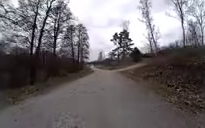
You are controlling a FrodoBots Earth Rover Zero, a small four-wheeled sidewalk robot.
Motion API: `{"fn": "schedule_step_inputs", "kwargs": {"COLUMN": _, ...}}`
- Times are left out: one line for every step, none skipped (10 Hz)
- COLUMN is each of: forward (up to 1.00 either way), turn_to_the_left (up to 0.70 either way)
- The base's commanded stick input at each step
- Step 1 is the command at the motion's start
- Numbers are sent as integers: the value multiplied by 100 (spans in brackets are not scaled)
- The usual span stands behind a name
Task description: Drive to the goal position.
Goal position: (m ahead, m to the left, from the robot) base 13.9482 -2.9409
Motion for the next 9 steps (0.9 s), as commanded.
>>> {"fn": "schedule_step_inputs", "kwargs": {"forward": 70, "turn_to_the_left": -2}}
{"fn": "schedule_step_inputs", "kwargs": {"forward": 70, "turn_to_the_left": -1}}
{"fn": "schedule_step_inputs", "kwargs": {"forward": 70, "turn_to_the_left": 0}}
{"fn": "schedule_step_inputs", "kwargs": {"forward": 70, "turn_to_the_left": 0}}
{"fn": "schedule_step_inputs", "kwargs": {"forward": 70, "turn_to_the_left": 0}}
{"fn": "schedule_step_inputs", "kwargs": {"forward": 70, "turn_to_the_left": 0}}
{"fn": "schedule_step_inputs", "kwargs": {"forward": 70, "turn_to_the_left": 0}}
{"fn": "schedule_step_inputs", "kwargs": {"forward": 70, "turn_to_the_left": 0}}
{"fn": "schedule_step_inputs", "kwargs": {"forward": 70, "turn_to_the_left": 0}}
